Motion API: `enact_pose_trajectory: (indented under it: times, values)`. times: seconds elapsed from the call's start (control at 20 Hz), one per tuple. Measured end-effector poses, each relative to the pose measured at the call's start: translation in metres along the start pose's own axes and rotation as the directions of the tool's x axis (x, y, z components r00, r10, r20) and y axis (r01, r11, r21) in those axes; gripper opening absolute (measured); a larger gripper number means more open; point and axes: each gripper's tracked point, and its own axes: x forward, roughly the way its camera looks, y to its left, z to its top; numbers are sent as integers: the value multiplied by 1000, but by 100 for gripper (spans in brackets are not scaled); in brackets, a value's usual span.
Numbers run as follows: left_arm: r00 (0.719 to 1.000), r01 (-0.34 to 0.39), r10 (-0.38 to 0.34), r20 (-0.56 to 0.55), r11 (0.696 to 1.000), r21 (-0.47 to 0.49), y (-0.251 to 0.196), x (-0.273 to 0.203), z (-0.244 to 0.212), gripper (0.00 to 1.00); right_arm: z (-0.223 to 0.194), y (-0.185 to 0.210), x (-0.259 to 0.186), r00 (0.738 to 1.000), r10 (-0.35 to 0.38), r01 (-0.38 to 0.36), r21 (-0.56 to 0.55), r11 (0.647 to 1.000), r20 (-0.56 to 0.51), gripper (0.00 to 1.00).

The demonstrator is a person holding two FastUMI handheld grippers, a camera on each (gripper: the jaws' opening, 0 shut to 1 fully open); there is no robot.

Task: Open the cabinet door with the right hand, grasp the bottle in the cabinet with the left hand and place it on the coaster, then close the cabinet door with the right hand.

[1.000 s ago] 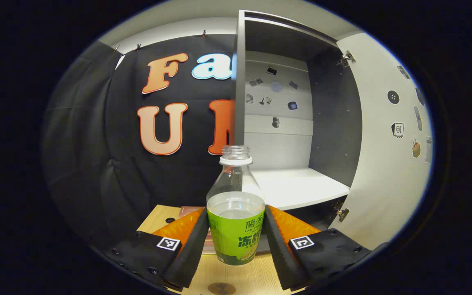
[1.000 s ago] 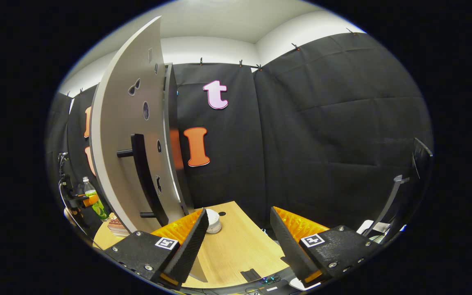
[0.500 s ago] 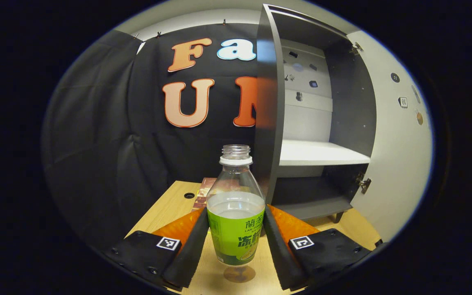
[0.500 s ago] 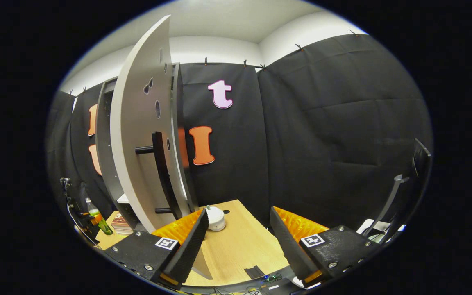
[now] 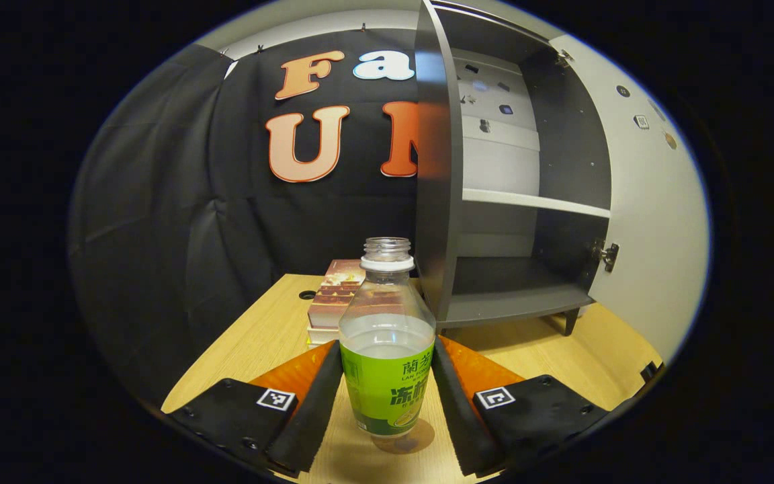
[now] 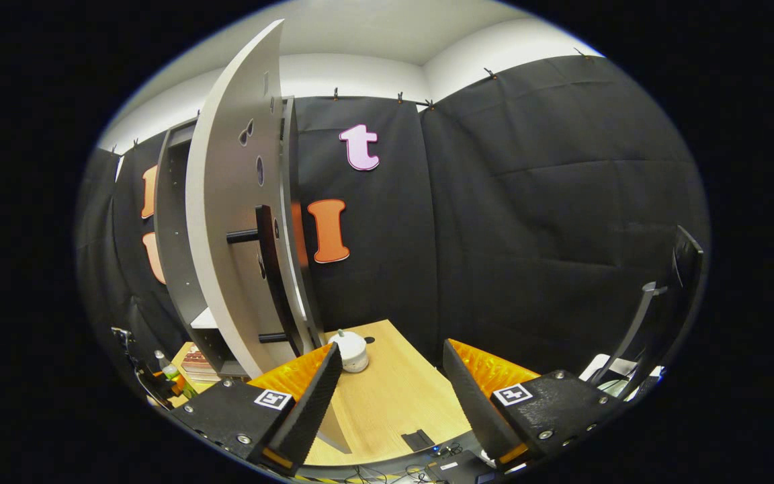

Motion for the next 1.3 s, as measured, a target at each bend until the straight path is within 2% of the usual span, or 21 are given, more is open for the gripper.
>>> enact_pose_trajectory:
  times: [0.2, 0.5, 0.55, 0.95, 1.0, 1.1, 1.15, 1.2, 1.25, 1.3]
  values:
    - [999, 0, -1, -40, 1000, -13, -5, 7, -40, 83, -2, -2, -3, 1000, -14, 14, -6, 1000, -16, 93]
    - [999, 1, 0, -39, 1000, 12, -10, 13, -67, 83, -6, 1, 0, 999, -32, 31, -21, 999, -39, 93]
    - [1000, 4, -4, -14, 1000, 22, -11, 16, -63, 83, -7, 3, 0, 999, -32, 31, -20, 999, -42, 93]
    - [1000, -7, 8, -29, 999, 37, -15, 3, -66, 83, -9, 14, 5, 999, -19, 18, -21, 1000, -51, 93]
    - [999, -10, 11, -31, 999, 35, -14, 1, -66, 83, -10, 14, 8, 998, -18, 17, -21, 1000, -52, 99]
    - [999, -21, 23, -39, 999, 45, -11, -3, -69, 84, -11, 17, 11, 998, -13, 12, -16, 1000, -55, 99]
    - [999, -24, 26, -44, 998, 53, -10, -3, -70, 84, -12, 19, 14, 998, -9, 8, -15, 1000, -56, 93]
    - [998, -26, 29, -53, 998, 62, -10, -4, -72, 85, -10, 22, 17, 998, -4, 3, -15, 1000, -57, 93]
    - [998, -29, 33, -55, 997, 69, -9, -5, -72, 85, -10, 24, 19, 998, 0, -1, -17, 1000, -59, 99]
    - [998, -31, 35, -54, 997, 73, -9, -7, -72, 86, -12, 27, 22, 998, 5, -6, -20, 1000, -59, 99]
